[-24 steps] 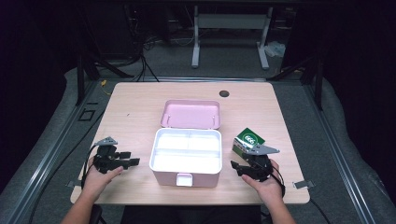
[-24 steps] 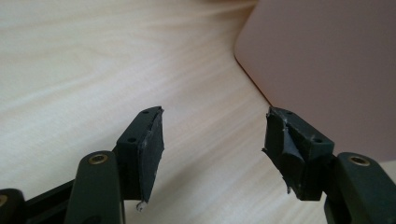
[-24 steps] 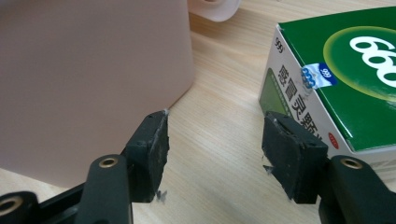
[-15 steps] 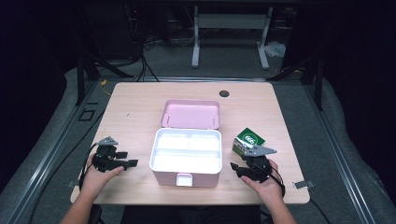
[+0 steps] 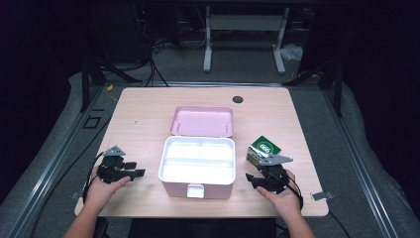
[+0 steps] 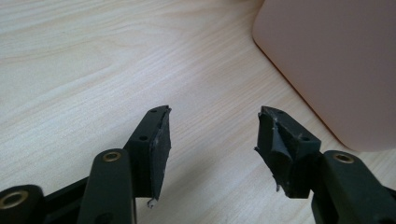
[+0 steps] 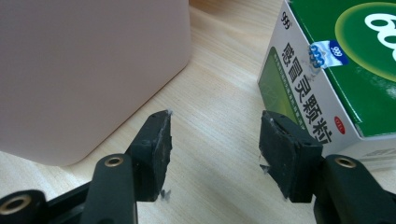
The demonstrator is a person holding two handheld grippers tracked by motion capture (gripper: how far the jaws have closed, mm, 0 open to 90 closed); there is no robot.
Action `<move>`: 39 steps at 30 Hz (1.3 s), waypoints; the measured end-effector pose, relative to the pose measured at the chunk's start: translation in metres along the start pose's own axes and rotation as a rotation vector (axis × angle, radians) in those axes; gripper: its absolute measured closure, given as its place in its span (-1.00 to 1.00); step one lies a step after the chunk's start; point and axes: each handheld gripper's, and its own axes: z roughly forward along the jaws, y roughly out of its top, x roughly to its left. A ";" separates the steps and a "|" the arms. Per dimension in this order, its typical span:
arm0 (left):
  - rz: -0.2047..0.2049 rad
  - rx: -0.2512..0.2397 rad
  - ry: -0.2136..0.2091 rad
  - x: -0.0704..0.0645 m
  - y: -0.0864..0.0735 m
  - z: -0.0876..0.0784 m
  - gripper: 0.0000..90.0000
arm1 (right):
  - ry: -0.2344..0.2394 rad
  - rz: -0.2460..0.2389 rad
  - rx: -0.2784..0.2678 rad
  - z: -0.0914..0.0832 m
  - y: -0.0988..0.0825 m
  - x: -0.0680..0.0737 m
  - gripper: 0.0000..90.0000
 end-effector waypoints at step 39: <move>0.202 -0.034 -0.146 -0.056 0.096 -0.031 0.02 | 0.010 -0.007 0.002 -0.003 -0.002 0.001 -0.05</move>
